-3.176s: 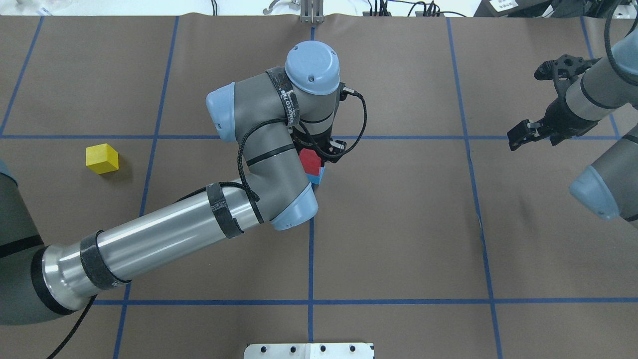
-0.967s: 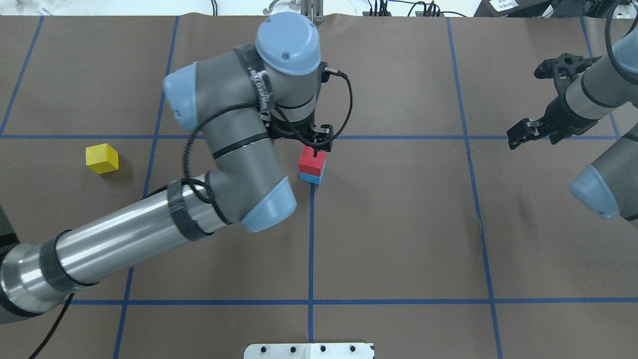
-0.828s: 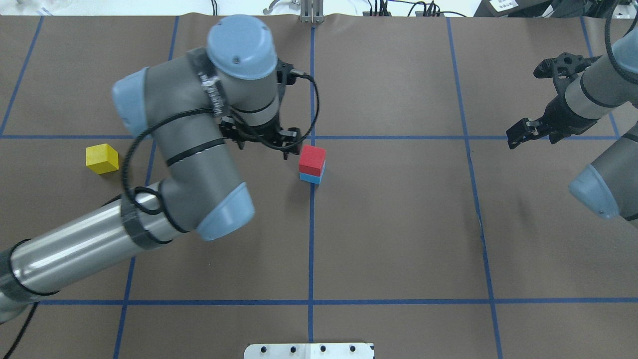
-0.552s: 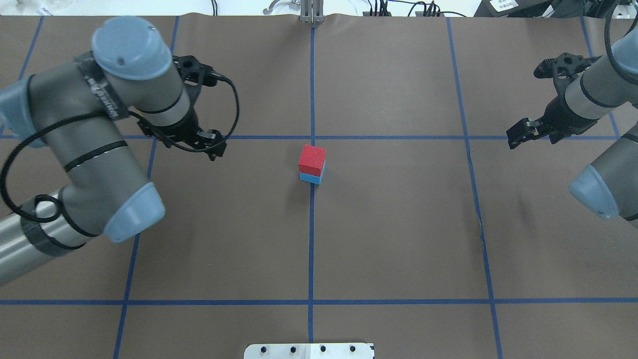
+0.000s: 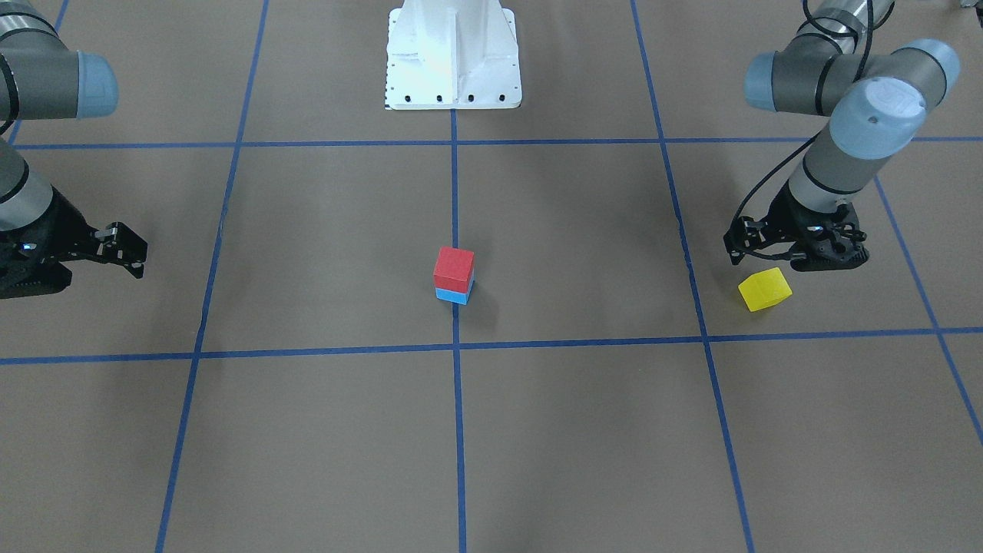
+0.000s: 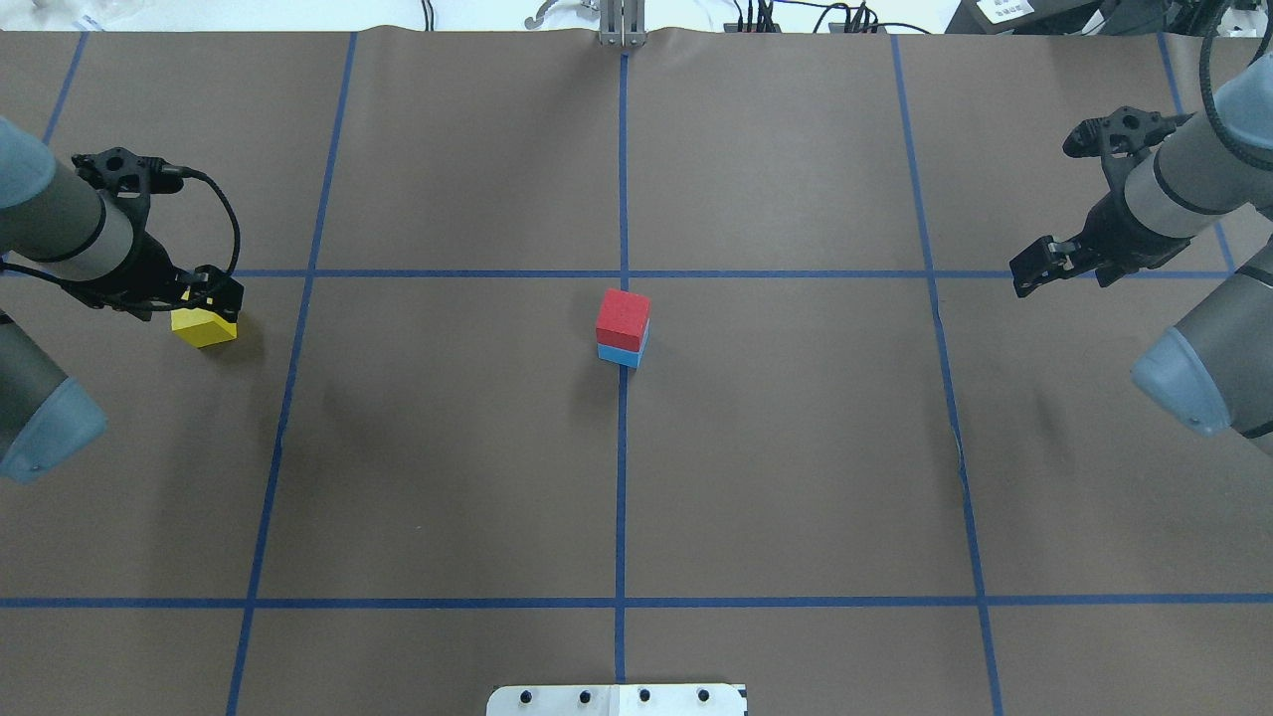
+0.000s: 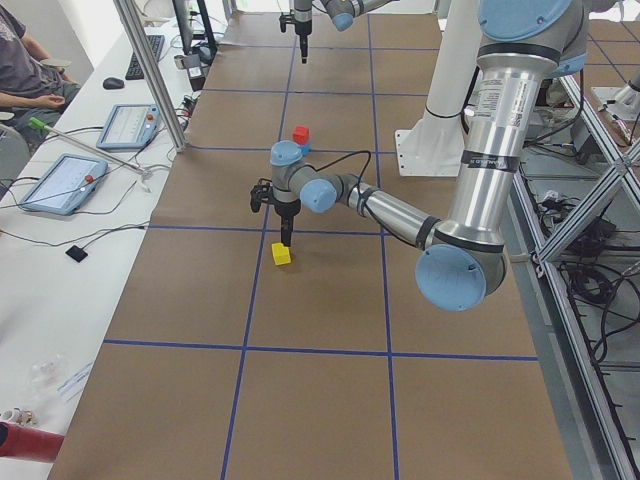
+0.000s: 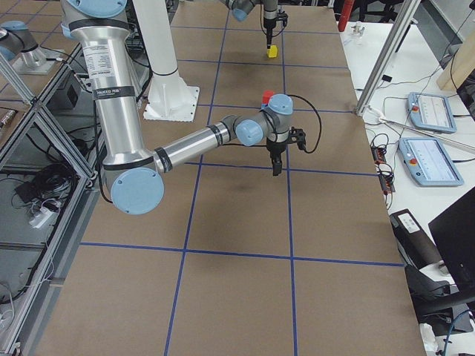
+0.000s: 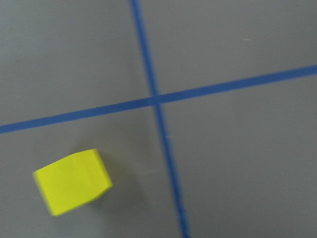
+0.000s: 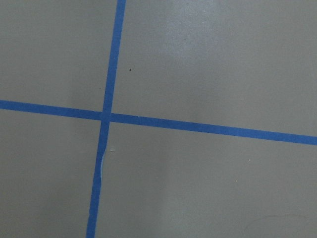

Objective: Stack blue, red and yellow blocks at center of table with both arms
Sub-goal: 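Grasp the yellow cube with the left gripper and lift it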

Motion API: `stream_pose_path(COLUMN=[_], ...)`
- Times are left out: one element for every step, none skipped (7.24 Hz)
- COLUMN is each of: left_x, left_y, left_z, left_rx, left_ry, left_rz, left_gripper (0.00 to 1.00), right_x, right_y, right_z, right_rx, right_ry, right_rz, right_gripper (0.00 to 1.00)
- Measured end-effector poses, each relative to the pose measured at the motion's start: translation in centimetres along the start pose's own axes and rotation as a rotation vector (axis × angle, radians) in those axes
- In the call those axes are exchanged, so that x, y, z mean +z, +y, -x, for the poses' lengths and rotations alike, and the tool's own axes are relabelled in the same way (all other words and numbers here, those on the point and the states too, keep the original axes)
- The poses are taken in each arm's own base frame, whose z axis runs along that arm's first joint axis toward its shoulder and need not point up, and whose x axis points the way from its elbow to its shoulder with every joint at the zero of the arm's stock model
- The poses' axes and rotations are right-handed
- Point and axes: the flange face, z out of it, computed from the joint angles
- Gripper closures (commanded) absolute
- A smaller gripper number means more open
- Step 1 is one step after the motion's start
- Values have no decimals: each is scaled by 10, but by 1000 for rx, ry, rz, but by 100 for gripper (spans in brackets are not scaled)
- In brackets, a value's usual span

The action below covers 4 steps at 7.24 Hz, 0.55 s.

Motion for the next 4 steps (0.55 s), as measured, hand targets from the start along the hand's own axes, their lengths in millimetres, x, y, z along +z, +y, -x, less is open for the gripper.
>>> stream_pose_path(left_x=[13,22,28,31], left_y=[-2,-2,-3,-6], left_z=[11,16,18,16], left_rx=[-51,-88,-109,-122], left_ry=[11,11,8,7], left_rz=[-4,-1,3,5], left_gripper=[1,1,1,1], right_x=[0,-1,-2,-3], right_y=[-1,-2,-2,-2], right_z=[1,2,3,4], right_rx=[-2,-3,-4,-5], right_ry=[-1,-2,-3,-5], right_rz=[-2,-3,-4,-7], right_gripper=[0,0,0,0])
